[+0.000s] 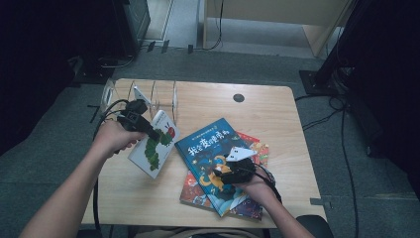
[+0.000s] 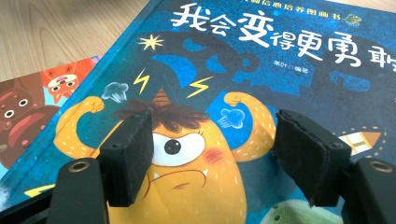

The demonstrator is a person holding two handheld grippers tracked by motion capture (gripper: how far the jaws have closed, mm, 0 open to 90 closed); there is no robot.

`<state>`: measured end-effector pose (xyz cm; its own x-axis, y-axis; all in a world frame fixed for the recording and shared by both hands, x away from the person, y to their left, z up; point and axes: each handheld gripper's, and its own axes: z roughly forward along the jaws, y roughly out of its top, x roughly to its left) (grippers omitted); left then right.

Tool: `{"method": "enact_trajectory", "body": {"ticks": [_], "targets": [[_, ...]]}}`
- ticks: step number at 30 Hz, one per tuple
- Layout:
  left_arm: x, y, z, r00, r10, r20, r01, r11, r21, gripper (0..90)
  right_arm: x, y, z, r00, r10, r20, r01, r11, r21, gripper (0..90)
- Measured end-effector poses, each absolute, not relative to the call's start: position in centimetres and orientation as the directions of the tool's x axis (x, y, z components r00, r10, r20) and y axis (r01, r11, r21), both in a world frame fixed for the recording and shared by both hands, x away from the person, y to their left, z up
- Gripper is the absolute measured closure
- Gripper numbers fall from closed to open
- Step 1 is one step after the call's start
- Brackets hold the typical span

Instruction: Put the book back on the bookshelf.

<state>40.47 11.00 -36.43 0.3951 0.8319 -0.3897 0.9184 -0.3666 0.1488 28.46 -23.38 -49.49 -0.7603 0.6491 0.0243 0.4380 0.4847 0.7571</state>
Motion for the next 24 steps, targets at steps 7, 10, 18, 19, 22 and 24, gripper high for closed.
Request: {"method": "enact_trajectory", "body": {"ticks": [7,10,18,19,22,24], "targets": [[40.5,11.6,-36.3,0.388,0.845,-0.368,0.922,-0.354,0.158,77.2,28.5,-23.4,-49.5,-0.76,0.649,0.024,0.438,0.485,0.757,28.8],[40.5,11.8,-36.3,0.381,0.847,-0.37,0.925,-0.349,0.152,77.3,28.5,-23.4,-49.5,-0.76,0.649,0.024,0.438,0.485,0.757,28.7],[40.8,12.3,-36.1,0.366,0.859,-0.357,0.931,-0.337,0.144,77.3,28.5,-23.4,-49.5,-0.76,0.649,0.024,0.438,0.485,0.757,28.8],[40.8,12.3,-36.0,0.363,0.861,-0.356,0.932,-0.334,0.143,77.3,28.5,-23.4,-49.5,-0.76,0.649,0.024,0.438,0.485,0.757,28.7],[41.1,12.3,-35.9,0.358,0.864,-0.355,0.934,-0.33,0.138,77.3,28.5,-23.4,-49.5,-0.76,0.649,0.024,0.438,0.485,0.757,28.8],[41.2,12.1,-35.9,0.354,0.866,-0.353,0.935,-0.327,0.137,77.3,28.5,-23.4,-49.5,-0.76,0.649,0.024,0.438,0.485,0.757,28.7]]}}
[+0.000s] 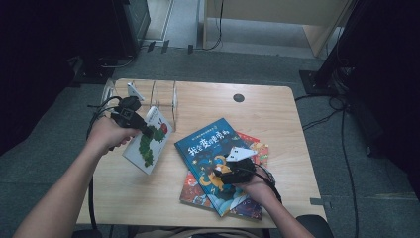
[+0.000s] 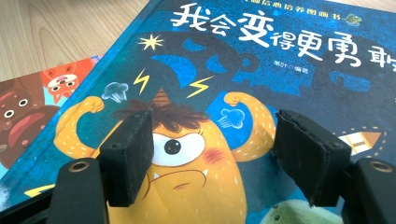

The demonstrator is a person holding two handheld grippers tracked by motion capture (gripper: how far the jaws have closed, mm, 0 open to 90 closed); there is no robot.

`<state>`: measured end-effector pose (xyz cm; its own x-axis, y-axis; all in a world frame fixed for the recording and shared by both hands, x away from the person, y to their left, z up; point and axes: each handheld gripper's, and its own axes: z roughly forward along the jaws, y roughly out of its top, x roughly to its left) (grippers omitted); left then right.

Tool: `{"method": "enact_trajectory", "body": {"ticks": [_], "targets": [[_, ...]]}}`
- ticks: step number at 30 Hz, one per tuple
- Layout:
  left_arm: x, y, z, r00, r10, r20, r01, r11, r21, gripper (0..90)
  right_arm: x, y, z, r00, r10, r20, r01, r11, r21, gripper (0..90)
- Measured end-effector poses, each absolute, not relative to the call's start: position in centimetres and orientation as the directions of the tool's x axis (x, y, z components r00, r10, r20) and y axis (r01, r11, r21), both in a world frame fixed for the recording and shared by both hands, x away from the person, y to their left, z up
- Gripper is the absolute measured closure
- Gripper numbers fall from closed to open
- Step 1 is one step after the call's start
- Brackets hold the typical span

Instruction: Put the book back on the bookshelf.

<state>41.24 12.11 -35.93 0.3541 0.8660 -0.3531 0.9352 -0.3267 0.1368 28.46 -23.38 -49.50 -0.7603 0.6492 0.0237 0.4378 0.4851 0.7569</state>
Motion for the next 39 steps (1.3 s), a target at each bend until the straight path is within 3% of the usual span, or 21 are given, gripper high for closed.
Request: {"method": "enact_trajectory", "body": {"ticks": [39], "targets": [[45.7,9.8,-36.2,0.262,0.917,-0.301,0.965,-0.257,0.057,77.3,28.5,-23.4,-49.5,-0.761,0.648,0.022,0.436,0.486,0.757,28.8]]}}
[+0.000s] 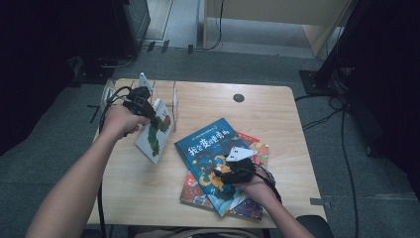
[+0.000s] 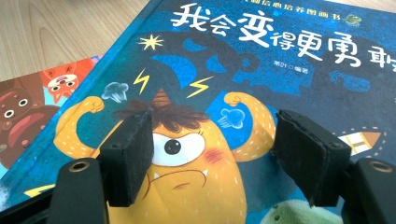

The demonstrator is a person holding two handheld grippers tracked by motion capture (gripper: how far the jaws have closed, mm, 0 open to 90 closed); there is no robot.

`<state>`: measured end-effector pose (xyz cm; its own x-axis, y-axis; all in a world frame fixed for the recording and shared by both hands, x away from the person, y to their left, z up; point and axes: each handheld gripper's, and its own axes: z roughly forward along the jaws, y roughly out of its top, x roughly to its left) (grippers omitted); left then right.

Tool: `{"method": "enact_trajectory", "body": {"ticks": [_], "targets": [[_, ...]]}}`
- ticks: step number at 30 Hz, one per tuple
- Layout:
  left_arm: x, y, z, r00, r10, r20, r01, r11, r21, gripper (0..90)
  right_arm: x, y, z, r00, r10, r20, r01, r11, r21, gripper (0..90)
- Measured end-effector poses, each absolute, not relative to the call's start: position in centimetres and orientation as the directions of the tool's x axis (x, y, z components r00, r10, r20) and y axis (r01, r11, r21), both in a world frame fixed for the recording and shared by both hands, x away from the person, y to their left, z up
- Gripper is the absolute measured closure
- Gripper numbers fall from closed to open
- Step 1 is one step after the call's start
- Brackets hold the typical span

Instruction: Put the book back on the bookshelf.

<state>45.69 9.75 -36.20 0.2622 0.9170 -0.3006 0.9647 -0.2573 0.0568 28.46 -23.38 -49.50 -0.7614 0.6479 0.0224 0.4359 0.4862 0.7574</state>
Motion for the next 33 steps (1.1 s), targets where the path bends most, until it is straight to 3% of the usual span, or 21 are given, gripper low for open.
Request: {"method": "enact_trajectory", "body": {"ticks": [23,33], "targets": [[48.6,8.7,-35.4,0.228,0.941,-0.251,0.974,-0.223,0.048,77.4,28.5,-23.4,-49.5,-0.761,0.648,0.023,0.435,0.485,0.758,28.8],[49.7,8.6,-36.0,0.195,0.943,-0.27,0.981,-0.19,0.047,77.4,28.5,-23.4,-49.5,-0.761,0.648,0.023,0.436,0.484,0.758,28.8]]}}
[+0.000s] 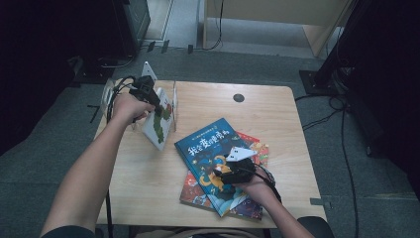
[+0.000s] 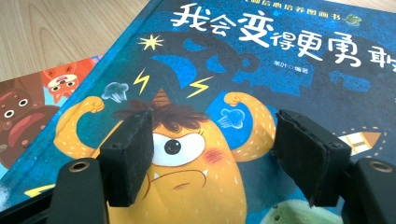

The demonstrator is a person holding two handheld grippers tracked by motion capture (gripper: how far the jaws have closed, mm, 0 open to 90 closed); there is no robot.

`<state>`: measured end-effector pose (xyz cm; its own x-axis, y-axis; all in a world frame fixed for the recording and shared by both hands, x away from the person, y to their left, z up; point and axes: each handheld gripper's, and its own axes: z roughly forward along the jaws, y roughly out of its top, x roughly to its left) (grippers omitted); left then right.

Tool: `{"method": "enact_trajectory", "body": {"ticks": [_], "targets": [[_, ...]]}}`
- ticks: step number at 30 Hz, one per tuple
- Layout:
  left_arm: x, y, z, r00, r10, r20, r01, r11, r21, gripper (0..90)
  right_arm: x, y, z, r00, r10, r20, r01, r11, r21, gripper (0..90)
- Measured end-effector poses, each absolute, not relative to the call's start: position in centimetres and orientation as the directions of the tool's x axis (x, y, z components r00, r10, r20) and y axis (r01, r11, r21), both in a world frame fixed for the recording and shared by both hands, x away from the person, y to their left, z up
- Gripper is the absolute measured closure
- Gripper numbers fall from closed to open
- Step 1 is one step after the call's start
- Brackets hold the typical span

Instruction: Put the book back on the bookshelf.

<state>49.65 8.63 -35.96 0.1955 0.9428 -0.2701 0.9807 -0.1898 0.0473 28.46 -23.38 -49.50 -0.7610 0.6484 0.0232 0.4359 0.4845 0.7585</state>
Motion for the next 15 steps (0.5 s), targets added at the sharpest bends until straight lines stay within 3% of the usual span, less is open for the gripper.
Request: {"method": "enact_trajectory", "body": {"ticks": [15], "targets": [[50.9,8.6,-36.8,0.17,0.953,-0.25,0.985,-0.168,0.029,77.3,28.5,-23.4,-49.5,-0.761,0.648,0.025,0.437,0.484,0.758,28.8]]}}
